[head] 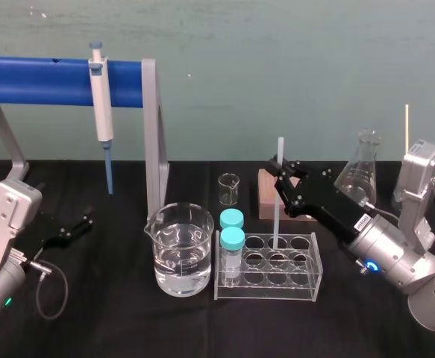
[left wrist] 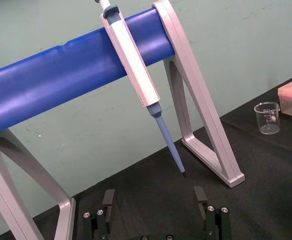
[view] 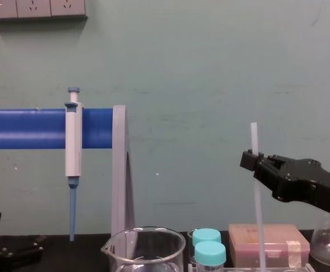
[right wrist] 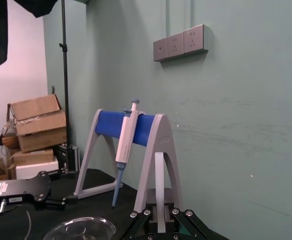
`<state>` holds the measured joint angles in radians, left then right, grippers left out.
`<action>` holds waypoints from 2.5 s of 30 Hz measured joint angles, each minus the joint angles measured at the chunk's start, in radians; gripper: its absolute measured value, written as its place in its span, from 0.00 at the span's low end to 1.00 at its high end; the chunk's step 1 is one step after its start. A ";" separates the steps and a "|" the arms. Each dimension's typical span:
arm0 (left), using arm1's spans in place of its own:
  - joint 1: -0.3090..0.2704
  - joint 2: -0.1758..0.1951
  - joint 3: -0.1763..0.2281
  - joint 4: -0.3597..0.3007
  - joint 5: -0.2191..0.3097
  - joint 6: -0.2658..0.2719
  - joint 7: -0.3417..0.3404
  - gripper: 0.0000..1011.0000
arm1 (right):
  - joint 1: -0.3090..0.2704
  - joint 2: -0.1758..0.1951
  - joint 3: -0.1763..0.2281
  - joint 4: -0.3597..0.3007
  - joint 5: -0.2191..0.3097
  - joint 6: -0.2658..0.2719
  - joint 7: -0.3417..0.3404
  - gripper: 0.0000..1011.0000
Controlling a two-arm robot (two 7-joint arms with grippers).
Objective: Pick up the stirring rod with one hand, then place it down.
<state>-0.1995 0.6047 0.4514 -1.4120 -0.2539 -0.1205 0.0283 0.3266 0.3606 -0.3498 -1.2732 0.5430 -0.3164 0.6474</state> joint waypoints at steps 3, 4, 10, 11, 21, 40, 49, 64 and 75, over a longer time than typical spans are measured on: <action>0.000 0.000 0.000 0.000 0.000 0.000 0.000 0.99 | 0.000 -0.003 -0.002 0.009 -0.011 -0.008 0.000 0.07; 0.000 0.000 0.000 0.000 0.000 0.000 0.000 0.99 | 0.000 -0.004 -0.003 0.014 -0.017 -0.012 0.000 0.07; 0.000 0.000 0.000 0.000 0.000 0.000 0.000 0.99 | -0.005 -0.010 -0.004 0.027 -0.037 -0.025 -0.008 0.07; 0.000 0.000 0.000 0.000 0.000 0.000 0.000 0.99 | -0.006 -0.011 -0.004 0.031 -0.042 -0.026 -0.010 0.07; 0.000 0.000 0.000 0.000 0.000 0.000 0.000 0.99 | -0.010 -0.023 0.000 0.057 -0.056 -0.027 -0.018 0.07; 0.000 0.000 0.000 0.000 0.000 0.000 0.000 0.99 | -0.025 -0.035 0.000 0.063 -0.076 0.005 -0.038 0.07; 0.000 0.000 0.000 0.000 0.000 0.000 0.000 0.99 | -0.026 -0.033 -0.004 0.063 -0.101 0.010 -0.059 0.07; 0.000 0.000 0.000 0.000 0.000 0.000 0.000 0.99 | -0.026 -0.033 -0.003 0.062 -0.095 0.010 -0.053 0.28; 0.000 0.000 0.000 0.000 0.000 0.000 0.000 0.99 | -0.026 -0.033 -0.003 0.062 -0.092 0.009 -0.051 0.66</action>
<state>-0.1995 0.6046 0.4514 -1.4120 -0.2538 -0.1205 0.0283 0.3008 0.3272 -0.3525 -1.2109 0.4509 -0.3070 0.5959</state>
